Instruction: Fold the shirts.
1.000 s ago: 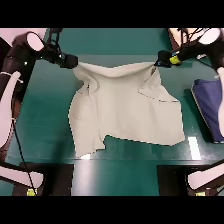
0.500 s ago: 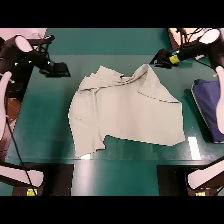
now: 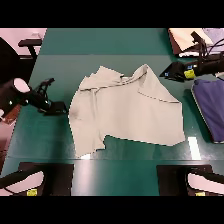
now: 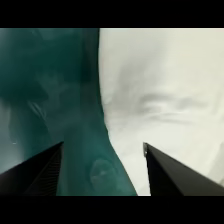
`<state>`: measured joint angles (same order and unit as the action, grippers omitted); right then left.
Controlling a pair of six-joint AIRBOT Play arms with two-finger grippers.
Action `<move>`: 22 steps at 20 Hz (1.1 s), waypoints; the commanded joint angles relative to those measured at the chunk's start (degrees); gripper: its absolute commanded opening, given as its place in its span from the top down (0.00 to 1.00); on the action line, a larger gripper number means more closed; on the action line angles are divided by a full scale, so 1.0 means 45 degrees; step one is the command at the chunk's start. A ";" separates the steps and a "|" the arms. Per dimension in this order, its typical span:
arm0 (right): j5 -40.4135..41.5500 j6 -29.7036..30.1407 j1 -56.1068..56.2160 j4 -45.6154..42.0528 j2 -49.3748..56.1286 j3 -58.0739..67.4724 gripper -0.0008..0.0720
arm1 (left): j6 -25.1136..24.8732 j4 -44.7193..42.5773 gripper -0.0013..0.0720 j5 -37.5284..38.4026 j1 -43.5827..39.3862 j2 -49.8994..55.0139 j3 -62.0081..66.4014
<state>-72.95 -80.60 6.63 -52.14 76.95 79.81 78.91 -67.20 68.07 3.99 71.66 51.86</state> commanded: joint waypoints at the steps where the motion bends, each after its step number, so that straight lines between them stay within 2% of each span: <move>1: 0.0826 0.0029 0.0015 0.0019 -0.1234 -0.1472 0.40 | -0.0403 0.1433 0.18 -0.1462 -0.0185 -0.0423 -0.1734; 6: 0.0845 0.0029 -0.0005 -0.0015 -0.2157 -0.2268 0.40 | -0.0228 0.1588 0.18 -0.3254 -0.1515 -0.0418 -0.2375; 7: 0.0787 0.0024 -0.0092 -0.0044 -0.2312 -0.2283 0.40 | -0.0185 0.1647 0.23 -0.3317 -0.1540 -0.0423 -0.2380; 8: 0.0685 0.0024 -0.0209 -0.0078 -0.2472 -0.2283 0.40 | -0.0194 0.1734 0.49 -0.3317 -0.1540 -0.0423 -0.2370; 9: 0.0423 0.0024 -0.0447 -0.0078 -0.2662 -0.2283 0.40 | -0.0194 0.1739 0.68 -0.3327 -0.1540 -0.0423 -0.2365; 10: -0.0053 0.0024 -0.0787 -0.0107 -0.2841 -0.2283 0.40 | -0.0189 0.1744 0.93 -0.3274 -0.1540 -0.0423 -0.2307; 12: -0.1559 -0.0044 -0.1758 -0.0544 -0.3230 -0.2555 0.40 | -0.0180 0.1763 0.95 -0.2662 -0.1540 -0.0442 -0.1826; 15: -0.2773 -0.1316 -0.3541 -0.2963 -0.4643 -0.5144 0.39 | -0.0219 0.1817 0.95 -0.1821 -0.1540 -0.0461 -0.0806; 16: -0.2953 -0.1598 -0.4265 -0.3575 -0.5183 -0.6324 0.36 | -0.0223 0.1821 0.95 -0.1783 -0.1540 -0.0461 -0.0563; 17: -0.3109 -0.1627 -0.5105 -0.3871 -0.5702 -0.7626 0.24 | -0.0219 0.1826 0.95 -0.1792 -0.1540 -0.0461 -0.0369; 18: -0.3196 -0.1627 -0.5892 -0.3886 -0.6091 -0.8782 0.20 | -0.0228 0.1889 0.95 -0.1802 -0.1540 -0.0461 -0.0243; 22: -0.2929 -0.1622 -0.7679 -0.3517 -0.7004 -1.2444 0.20 | -0.0316 0.2074 0.95 -0.2025 -0.1540 -0.0457 -0.0199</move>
<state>-85.69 -87.02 -22.39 -67.22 48.62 34.57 77.87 -58.35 59.11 -2.92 69.63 50.19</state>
